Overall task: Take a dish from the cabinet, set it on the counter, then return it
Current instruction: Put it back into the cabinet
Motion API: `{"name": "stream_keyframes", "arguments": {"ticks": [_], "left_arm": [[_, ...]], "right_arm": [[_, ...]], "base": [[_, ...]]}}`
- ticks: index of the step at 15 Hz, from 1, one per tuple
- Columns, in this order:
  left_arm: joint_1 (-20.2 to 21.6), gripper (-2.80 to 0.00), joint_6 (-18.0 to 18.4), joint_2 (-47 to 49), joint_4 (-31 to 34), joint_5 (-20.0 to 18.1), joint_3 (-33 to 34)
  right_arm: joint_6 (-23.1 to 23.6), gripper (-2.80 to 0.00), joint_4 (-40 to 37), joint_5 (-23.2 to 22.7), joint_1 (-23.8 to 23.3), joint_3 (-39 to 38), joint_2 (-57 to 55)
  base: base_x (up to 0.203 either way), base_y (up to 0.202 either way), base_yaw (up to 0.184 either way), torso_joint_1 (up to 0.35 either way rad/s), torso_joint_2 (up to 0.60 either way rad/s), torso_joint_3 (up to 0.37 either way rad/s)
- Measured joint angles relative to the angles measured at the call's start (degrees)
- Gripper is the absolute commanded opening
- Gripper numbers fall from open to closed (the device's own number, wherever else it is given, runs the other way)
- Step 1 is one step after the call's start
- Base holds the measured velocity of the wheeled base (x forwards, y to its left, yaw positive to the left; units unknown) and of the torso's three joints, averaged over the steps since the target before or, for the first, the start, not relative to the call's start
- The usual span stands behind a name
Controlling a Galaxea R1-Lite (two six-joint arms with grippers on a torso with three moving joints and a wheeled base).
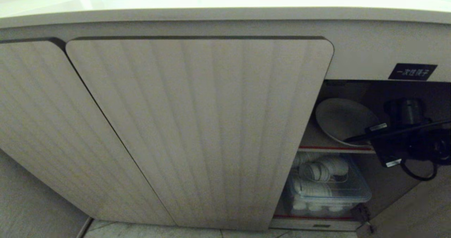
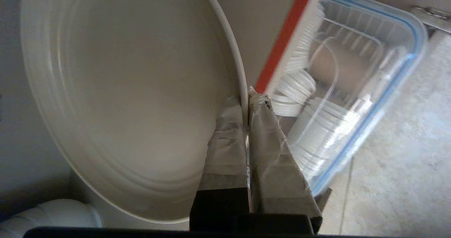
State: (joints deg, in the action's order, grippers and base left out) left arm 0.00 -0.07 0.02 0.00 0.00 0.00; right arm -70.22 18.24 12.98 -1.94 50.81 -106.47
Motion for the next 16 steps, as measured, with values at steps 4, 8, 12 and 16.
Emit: {"name": "stream_keyframes", "arguments": {"ticks": [4,8,12,16], "left_arm": [[0.0,-2.8,-0.02,0.0,0.0,0.0,0.0],[0.0,-2.8,-0.02,0.0,0.0,0.0,0.0],[0.0,-2.8,0.0,0.0,0.0,-0.02,0.0],[0.0,-2.8,0.0,0.0,0.0,0.0,0.0]], "right_arm": [[-0.08,-2.8,-0.33,-0.1,0.01,-0.8,0.0],[-0.19,-2.8,-0.35,-0.32,0.09,-0.98,-0.57],[-0.3,-2.8,-0.68,-0.41,0.8,-1.0,-1.32],[-0.32,-2.8,-0.55,-0.38,1.12,-0.76,-1.98]], "base": [[0.0,0.0,0.0,0.0,0.0,0.0],[0.0,0.0,0.0,0.0,0.0,0.0],[0.0,0.0,0.0,0.0,0.0,0.0],[0.0,0.0,0.0,0.0,0.0,0.0]]}}
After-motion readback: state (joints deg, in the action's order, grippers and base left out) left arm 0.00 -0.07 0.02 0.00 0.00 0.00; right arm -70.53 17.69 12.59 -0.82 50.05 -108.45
